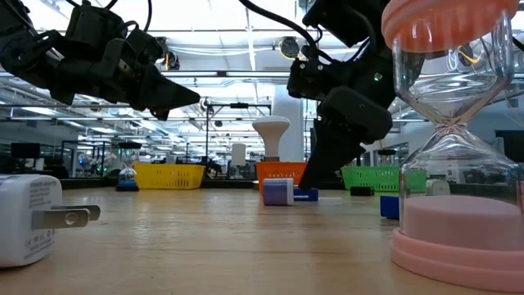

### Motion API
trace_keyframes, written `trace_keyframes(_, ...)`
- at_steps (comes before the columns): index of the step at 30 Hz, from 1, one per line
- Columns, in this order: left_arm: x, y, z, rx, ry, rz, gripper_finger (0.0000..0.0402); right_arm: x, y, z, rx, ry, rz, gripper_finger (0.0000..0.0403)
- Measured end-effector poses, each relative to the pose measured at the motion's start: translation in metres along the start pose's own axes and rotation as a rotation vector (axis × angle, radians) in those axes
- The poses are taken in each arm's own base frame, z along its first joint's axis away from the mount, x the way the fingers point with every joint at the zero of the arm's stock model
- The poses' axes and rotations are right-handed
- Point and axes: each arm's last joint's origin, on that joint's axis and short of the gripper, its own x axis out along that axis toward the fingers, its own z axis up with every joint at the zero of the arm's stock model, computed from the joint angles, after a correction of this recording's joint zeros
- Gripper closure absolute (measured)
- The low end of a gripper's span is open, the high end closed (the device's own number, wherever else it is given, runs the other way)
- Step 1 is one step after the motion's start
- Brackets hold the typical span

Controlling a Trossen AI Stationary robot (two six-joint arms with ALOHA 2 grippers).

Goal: Pick & Place Office items
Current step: Put the top purple charger adapter into the orange bin

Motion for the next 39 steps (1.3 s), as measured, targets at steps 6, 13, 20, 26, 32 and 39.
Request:
trace_keyframes(6,0.0,0.0,0.0,0.0,0.0,0.0,0.0376,0.0,0.0,0.0,-0.014,-0.007,-0.02,0.0387)
trace_keyframes(13,0.0,0.0,0.0,0.0,0.0,0.0,0.0376,-0.01,-0.002,0.003,-0.027,-0.009,-0.013,0.0402)
trace_keyframes(20,0.0,0.0,0.0,0.001,-0.002,0.0,0.0376,-0.047,-0.012,0.012,0.01,-0.006,-0.008,0.0402)
trace_keyframes(26,0.0,0.0,0.0,0.001,-0.002,0.0,0.0376,-0.051,-0.008,0.015,-0.094,-0.041,0.029,0.037)
trace_keyframes(32,0.0,0.0,0.0,0.001,-0.003,0.0,0.0376,-0.039,-0.003,0.025,-0.294,-0.034,0.065,0.0293)
trace_keyframes(39,0.0,0.0,0.0,0.001,-0.002,0.0,0.0376,-0.02,0.006,0.047,-0.602,0.062,0.081,0.0201)
